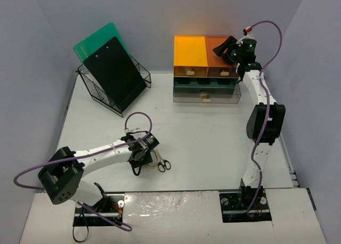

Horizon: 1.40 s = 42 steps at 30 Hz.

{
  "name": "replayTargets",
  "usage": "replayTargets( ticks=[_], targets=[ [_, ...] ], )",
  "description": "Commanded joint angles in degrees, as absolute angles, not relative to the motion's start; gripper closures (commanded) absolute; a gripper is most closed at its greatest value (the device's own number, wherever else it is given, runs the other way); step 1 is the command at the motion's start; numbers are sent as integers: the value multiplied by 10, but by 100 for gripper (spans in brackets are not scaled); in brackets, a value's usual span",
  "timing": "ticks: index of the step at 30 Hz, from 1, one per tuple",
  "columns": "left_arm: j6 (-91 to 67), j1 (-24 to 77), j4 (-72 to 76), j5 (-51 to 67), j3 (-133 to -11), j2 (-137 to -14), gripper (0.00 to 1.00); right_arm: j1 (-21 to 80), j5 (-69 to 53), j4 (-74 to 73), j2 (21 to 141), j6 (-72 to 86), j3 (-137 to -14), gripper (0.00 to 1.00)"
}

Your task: Organize the desk

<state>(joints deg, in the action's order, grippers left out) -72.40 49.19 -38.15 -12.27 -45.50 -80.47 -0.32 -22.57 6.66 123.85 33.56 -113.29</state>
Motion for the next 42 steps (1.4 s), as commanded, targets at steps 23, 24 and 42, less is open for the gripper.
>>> replayTargets(
  ticks=[23,24,42],
  targets=[
    [-634,503,-470,-209,-647,-784,100,-4,-202,-164,1277,323,-1071,44],
    [-624,503,-471,-213,-665,-785,100,-4,-201,-164,1276,323,-1070,44],
    [-394,437,-501,-71,-1299,-1165,100,-4,-205,-167,1259,334,-1063,44]
  ],
)
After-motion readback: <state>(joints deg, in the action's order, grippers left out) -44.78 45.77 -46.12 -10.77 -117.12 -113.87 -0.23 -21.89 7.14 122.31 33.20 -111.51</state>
